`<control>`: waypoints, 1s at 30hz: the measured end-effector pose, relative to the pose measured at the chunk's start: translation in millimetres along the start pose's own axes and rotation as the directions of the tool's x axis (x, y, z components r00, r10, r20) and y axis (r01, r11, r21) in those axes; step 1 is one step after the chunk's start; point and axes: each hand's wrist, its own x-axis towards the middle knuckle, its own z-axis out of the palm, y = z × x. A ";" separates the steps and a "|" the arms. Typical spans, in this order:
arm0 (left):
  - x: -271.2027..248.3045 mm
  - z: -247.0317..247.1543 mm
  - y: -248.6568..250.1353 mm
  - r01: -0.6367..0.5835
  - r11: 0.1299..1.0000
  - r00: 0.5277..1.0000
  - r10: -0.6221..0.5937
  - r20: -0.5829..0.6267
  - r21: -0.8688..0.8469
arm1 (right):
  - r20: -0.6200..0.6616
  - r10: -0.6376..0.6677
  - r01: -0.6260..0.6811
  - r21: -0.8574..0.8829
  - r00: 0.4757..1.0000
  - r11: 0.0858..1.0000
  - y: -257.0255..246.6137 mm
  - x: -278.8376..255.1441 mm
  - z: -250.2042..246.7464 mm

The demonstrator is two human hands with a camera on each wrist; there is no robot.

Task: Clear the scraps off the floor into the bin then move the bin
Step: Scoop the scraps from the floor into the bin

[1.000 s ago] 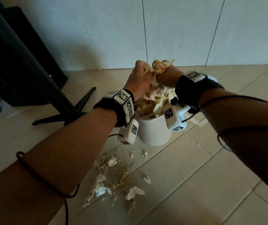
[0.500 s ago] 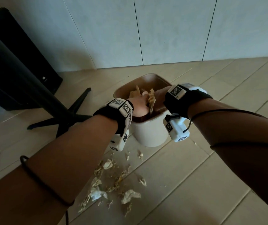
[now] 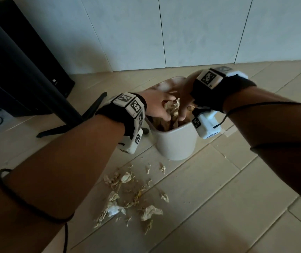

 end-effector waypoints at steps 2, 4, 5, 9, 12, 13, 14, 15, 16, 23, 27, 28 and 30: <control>-14.4 -8.5 -10.8 -0.013 0.995 0.997 0.005 -0.083 -0.097 | -0.059 0.048 -0.052 -0.055 0.997 0.997 -34.3 -36.5 -20.9; -27.0 -12.5 -23.4 -0.049 0.974 0.970 -0.006 -0.242 -0.220 | -0.038 0.079 -0.079 0.002 0.996 0.997 -58.6 -68.6 -41.2; -33.7 -14.0 -30.7 -0.078 0.956 0.944 -0.020 -0.331 -0.281 | -0.095 0.101 -0.101 0.015 0.990 0.995 -67.5 -74.8 -48.3; -50.2 -2.6 -67.4 -0.067 0.935 0.836 -0.138 -0.531 -0.349 | -0.312 0.049 -0.018 0.100 0.949 0.995 -105.1 -63.9 -60.3; -59.9 16.3 -97.9 0.069 0.933 0.809 -0.259 -0.528 -0.352 | -0.400 -0.084 0.151 0.139 0.913 0.979 -143.4 -55.5 -52.1; -65.0 23.0 -105.6 0.101 0.941 0.814 -0.265 -0.517 -0.323 | -0.404 -0.128 0.195 0.130 0.906 0.972 -156.8 -53.4 -44.8; -69.5 30.3 -112.8 0.130 0.955 0.830 -0.252 -0.498 -0.266 | -0.394 -0.161 0.227 0.125 0.905 0.966 -169.2 -49.5 -35.6; -73.9 38.9 -119.1 0.159 0.966 0.856 -0.239 -0.458 -0.206 | -0.377 -0.180 0.247 0.137 0.909 0.959 -180.7 -42.3 -24.1; -77.8 48.0 -126.0 0.179 0.969 0.879 -0.234 -0.416 -0.168 | -0.361 -0.192 0.264 0.161 0.912 0.951 -190.4 -33.7 -11.3; -79.2 145.8 -207.8 0.380 0.870 0.900 -0.426 -0.091 -0.314 | -0.122 -0.121 0.153 0.302 0.985 0.941 -204.3 37.8 105.1; -72.4 208.8 -233.4 0.423 0.858 0.903 -0.425 0.062 -0.291 | -0.006 -0.028 0.028 0.321 1.000 0.947 -183.2 58.4 166.0; -70.7 224.2 -238.7 0.430 0.853 0.900 -0.430 0.068 -0.294 | 0.005 0.006 -0.007 0.328 1.000 0.945 -178.2 62.2 179.8; -67.7 249.3 -243.6 0.433 0.850 0.899 -0.429 0.081 -0.299 | 0.005 0.064 -0.062 0.344 0.998 0.937 -169.3 67.3 203.9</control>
